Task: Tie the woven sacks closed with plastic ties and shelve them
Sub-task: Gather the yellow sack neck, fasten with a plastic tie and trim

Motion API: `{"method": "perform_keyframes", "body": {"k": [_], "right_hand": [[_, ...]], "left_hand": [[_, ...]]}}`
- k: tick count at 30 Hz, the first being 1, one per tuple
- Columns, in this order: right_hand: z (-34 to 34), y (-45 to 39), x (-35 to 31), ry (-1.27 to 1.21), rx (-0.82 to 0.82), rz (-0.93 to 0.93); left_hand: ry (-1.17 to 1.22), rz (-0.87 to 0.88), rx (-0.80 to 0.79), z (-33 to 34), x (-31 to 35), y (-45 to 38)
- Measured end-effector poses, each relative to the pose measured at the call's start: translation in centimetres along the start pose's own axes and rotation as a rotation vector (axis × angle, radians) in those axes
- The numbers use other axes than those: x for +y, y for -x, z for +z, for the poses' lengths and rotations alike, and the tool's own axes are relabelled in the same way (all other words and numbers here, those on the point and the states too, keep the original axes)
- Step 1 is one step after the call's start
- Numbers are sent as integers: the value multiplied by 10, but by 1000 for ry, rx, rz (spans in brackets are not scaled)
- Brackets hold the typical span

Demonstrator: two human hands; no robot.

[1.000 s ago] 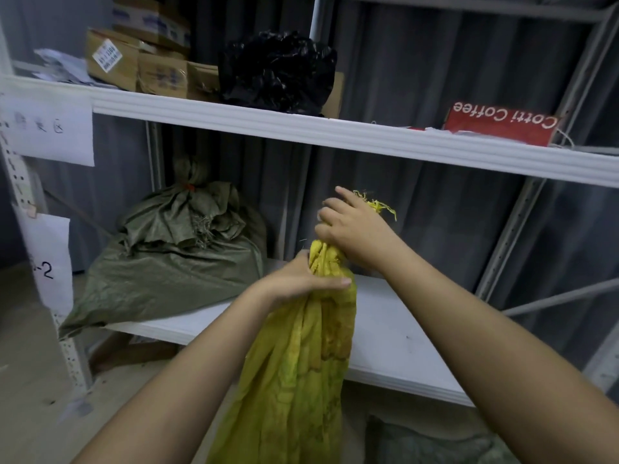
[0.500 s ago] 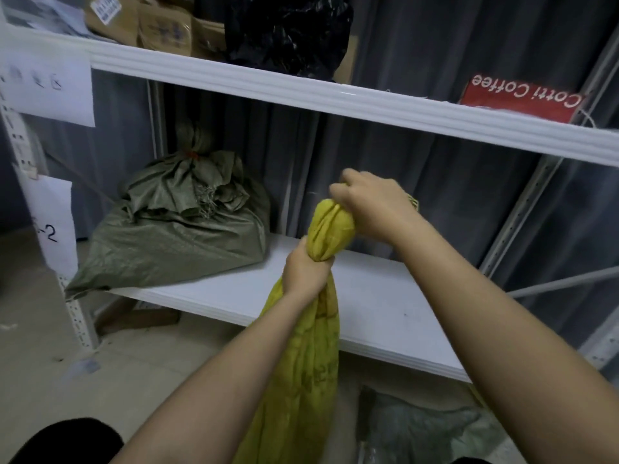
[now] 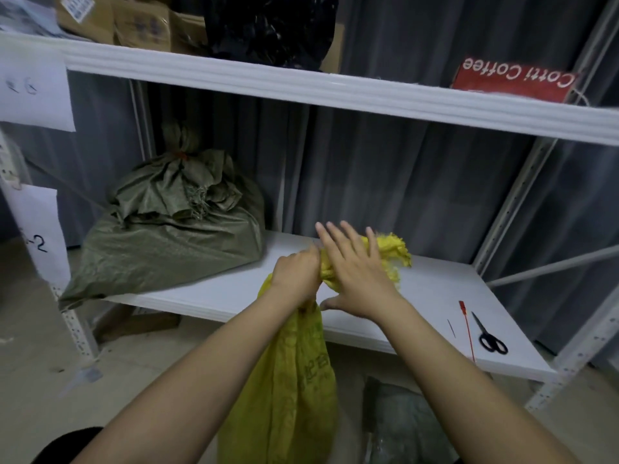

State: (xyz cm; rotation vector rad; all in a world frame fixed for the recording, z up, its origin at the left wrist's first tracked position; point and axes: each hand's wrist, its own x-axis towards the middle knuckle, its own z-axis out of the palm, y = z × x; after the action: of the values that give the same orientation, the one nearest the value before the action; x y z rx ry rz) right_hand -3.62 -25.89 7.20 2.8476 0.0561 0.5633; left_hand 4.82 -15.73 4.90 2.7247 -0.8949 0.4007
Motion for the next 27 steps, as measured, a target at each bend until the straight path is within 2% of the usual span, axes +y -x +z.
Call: {"method": "perform_keyframes", "body": {"k": [3,6,8,10,13,17,20,22,27], "right_hand": [[23,-6,4,-19,-95,54],[36,-6,11,-1,-30,32],[40,-3,10,-29,16,17],[41,-2,8,-13,74,7],[34,-5,3,-6,156,-7],[8,-12,-11,-78,94,-94],[-8,-12,-17,-56,195,-231],[-11,-12,-13,-1,266,-237],[9,2,21,121,356,-129]], "left_hand": [[225,49,-125,-5,2,10],[576,72,-443,-9,-15,25],[846,31,-518,-9,-31,34],[983,-12,-476,-1,-44,42],[1010,-59,-470,25,-44,56],[928,-150,-304,66,-19,62],[1144,-310,-121,62,7,62],[1219,-344,-33,57,18,60],[985,-229,-85,52,18,52]]}}
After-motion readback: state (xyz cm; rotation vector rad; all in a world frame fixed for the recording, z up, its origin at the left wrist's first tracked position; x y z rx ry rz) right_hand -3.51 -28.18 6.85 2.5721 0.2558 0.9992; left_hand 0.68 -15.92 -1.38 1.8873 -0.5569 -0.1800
